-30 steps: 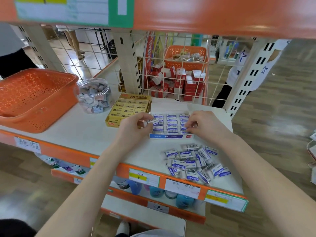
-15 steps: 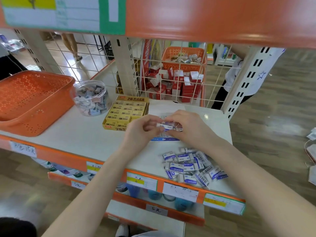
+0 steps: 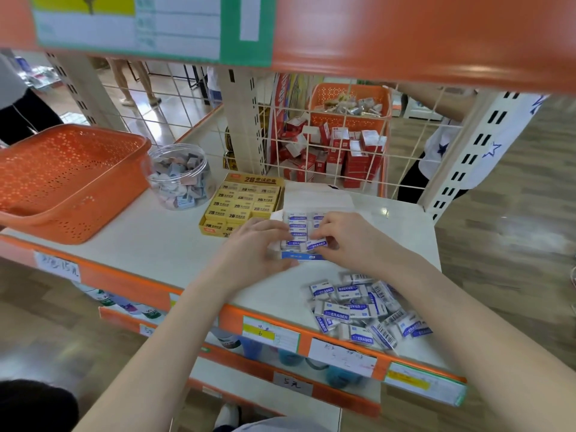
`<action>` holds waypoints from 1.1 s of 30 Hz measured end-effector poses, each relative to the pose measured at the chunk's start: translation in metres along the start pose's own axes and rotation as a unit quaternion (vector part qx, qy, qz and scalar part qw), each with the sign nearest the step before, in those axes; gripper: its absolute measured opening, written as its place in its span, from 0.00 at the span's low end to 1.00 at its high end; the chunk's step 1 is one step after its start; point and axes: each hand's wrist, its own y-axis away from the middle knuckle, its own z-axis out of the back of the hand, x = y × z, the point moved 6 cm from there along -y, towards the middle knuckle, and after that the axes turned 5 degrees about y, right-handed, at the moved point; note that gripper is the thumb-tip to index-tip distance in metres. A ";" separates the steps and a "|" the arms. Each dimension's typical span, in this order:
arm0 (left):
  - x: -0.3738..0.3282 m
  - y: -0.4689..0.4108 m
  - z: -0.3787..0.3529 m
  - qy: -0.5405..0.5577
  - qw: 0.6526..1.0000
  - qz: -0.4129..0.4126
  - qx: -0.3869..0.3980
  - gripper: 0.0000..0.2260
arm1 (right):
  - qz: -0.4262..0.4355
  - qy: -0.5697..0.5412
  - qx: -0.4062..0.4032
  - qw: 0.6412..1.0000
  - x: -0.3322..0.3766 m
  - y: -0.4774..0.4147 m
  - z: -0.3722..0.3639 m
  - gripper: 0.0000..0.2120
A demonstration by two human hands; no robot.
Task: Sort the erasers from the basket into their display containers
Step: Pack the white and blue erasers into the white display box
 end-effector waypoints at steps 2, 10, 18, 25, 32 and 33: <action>0.000 0.000 0.001 -0.002 1.000 -0.012 -0.024 0.19 | 0.006 0.003 -0.011 1.000 0.002 -0.004 -0.001 0.12; 0.004 -0.004 0.002 0.012 0.999 -0.020 -0.036 0.18 | 0.015 -0.019 0.005 1.000 0.011 -0.017 -0.008 0.07; 0.002 -0.003 0.002 0.005 0.999 -0.015 -0.037 0.17 | 0.031 0.005 0.097 0.995 0.015 -0.018 -0.019 0.16; -0.008 -0.002 0.000 -0.049 0.999 0.003 0.002 0.20 | -0.013 -0.049 0.030 0.998 -0.002 0.002 -0.008 0.18; -0.043 -0.001 -0.010 0.023 0.998 -0.056 -0.025 0.16 | -0.048 -0.067 -0.024 0.996 -0.032 0.043 0.024 0.12; -0.051 0.000 -0.013 0.048 0.996 -0.071 -0.020 0.15 | -0.055 -0.077 -0.005 0.996 -0.035 0.050 0.025 0.11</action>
